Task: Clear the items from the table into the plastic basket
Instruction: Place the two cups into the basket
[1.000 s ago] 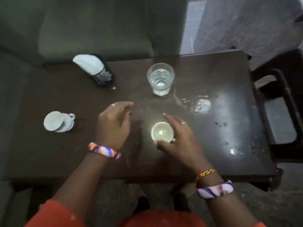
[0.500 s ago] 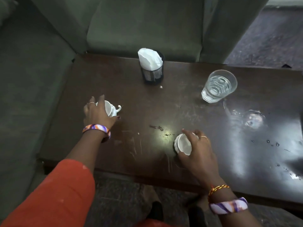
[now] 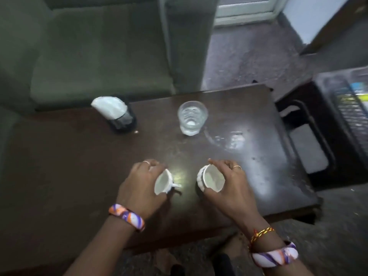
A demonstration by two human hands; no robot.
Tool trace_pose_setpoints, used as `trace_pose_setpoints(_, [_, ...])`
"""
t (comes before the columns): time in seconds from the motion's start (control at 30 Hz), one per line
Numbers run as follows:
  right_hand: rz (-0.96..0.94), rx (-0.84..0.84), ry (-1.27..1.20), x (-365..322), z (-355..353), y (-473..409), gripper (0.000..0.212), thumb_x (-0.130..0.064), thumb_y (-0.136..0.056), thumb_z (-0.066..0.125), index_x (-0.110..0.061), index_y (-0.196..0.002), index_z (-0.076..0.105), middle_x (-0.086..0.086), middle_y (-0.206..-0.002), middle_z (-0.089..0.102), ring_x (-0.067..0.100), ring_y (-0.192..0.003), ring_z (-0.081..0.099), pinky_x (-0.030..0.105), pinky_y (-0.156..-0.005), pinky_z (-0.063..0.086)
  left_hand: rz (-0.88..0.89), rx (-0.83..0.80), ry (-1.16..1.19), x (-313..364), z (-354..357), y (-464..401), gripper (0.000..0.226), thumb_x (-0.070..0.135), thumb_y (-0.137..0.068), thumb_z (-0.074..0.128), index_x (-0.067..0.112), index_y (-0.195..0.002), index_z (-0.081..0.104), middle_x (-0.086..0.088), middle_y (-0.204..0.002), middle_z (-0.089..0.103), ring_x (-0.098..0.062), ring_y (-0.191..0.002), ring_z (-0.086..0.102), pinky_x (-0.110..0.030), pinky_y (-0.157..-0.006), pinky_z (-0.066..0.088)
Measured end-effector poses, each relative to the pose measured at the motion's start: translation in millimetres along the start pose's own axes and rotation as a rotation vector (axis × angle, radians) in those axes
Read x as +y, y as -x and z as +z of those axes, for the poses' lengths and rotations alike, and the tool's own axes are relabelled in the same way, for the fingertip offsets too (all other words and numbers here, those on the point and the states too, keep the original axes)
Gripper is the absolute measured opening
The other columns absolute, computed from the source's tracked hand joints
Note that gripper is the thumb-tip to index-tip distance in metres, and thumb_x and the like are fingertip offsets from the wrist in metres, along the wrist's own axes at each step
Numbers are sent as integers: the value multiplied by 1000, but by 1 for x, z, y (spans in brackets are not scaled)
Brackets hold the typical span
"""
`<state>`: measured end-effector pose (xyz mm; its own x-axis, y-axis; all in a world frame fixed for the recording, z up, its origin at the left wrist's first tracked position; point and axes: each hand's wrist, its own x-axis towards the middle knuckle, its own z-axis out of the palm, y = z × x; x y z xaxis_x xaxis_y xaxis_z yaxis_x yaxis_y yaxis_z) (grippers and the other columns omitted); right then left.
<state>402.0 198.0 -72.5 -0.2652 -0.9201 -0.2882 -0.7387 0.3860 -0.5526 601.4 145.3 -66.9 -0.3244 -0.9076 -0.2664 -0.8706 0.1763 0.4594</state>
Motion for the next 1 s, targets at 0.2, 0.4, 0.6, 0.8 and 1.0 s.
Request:
trace_pose_setpoints(0.2, [135,200,19,57,-118,16,59,-38,-69,69,-39,-125,50,-4,-120,50,17,-116,50,30,-85,46,305,-178,-98,159,7,-32,65,35,-69,59,26,-132,44,6,-137,44,-18,-131,38,-35,-93,50])
trace_pose_setpoints(0.4, [193,271,28,110,-234,39,61,-40,-64,70,-38,-122,53,-3,-117,52,19,-114,52,34,-88,49,515,-177,-143,291,5,-51,56,39,-64,60,23,-118,57,-1,-124,56,-27,-116,51,-42,-90,51])
trace_pose_setpoints(0.6, [173,344,7,139,-332,48,66,-41,-55,73,-35,-119,55,-2,-115,63,19,-109,58,32,-88,49,622,-125,-158,401,-8,-63,53,48,-65,58,29,-114,55,0,-119,54,-25,-105,55,-43,-86,51])
trace_pose_setpoints(0.8, [167,457,-117,156,-422,45,54,-38,-51,80,-31,-102,64,-9,-88,65,16,-88,64,38,-77,55,715,-116,-177,482,-38,-84,55,40,-66,73,31,-118,56,-7,-118,54,-28,-106,54,-31,-89,43])
trace_pose_setpoints(1.0, [112,561,-152,176,-502,18,54,-36,-54,83,-31,-105,65,-5,-89,66,14,-86,64,36,-80,55,746,-34,-106,540,-56,-122,58,34,-64,77,27,-119,58,-9,-121,54,-28,-110,53,-31,-92,42])
